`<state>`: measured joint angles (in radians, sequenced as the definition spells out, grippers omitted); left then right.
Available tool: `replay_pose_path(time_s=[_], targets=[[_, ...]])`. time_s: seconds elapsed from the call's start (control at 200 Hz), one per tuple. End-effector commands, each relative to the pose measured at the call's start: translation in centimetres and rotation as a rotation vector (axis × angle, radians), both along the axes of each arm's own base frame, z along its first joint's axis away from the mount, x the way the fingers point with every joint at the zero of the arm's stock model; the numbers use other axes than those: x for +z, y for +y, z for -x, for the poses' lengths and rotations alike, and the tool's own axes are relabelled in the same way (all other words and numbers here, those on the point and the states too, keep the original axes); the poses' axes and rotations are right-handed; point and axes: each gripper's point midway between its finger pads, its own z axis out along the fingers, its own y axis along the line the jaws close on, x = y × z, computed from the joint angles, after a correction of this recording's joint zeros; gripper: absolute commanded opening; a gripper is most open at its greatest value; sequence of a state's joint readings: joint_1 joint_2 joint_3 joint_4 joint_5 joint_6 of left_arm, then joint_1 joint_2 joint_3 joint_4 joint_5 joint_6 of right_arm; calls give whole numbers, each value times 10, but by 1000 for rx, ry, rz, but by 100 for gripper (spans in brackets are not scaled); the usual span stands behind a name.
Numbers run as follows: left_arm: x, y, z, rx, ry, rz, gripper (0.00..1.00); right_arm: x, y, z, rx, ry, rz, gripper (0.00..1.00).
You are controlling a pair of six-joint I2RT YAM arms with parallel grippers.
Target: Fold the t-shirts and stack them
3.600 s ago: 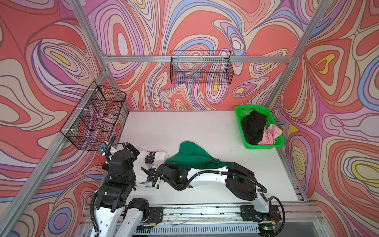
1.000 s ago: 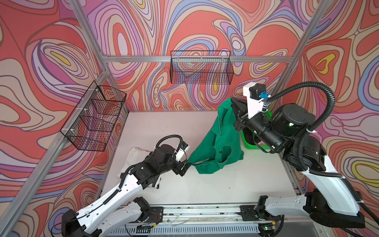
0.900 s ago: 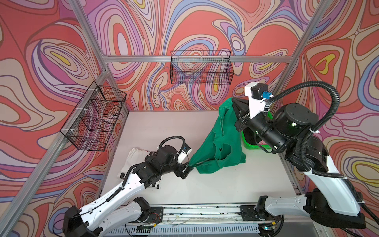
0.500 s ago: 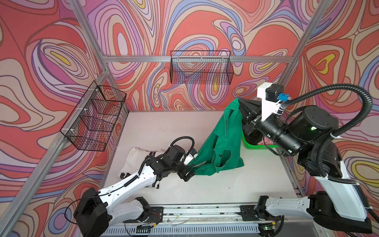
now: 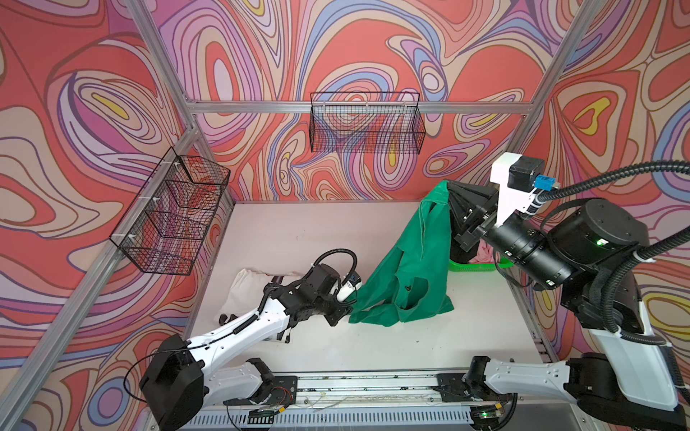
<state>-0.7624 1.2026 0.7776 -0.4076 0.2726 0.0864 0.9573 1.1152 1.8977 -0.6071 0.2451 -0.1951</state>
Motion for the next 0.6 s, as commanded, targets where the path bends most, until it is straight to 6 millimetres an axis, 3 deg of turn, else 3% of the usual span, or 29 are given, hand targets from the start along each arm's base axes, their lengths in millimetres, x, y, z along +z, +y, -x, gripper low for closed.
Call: replay_pose_path(time_s=[0.0,0.035,0.195,0.305,0.371,0.461,0.596], targets=[[4,-6,5,-57,6,16,12,14,-8,10,21,-30,-46,0],[6,-7,5,-60,7,21,0,15,-10,11,21,-32,-48,0],[21,2,-2,-21,-61,32,0,21,-24,16,-3,-45,-77,0],[51,38,-29,160,-259,-55,0,31,-46,17,-69,-61,-124,0],[83,72,-46,302,-421,-123,0,39,-61,20,-109,-79,-159,0],[148,129,-64,552,-647,-194,0,49,-81,29,-133,-106,-223,0],[258,184,-51,770,-884,-91,0,59,-97,37,-142,-113,-272,0]])
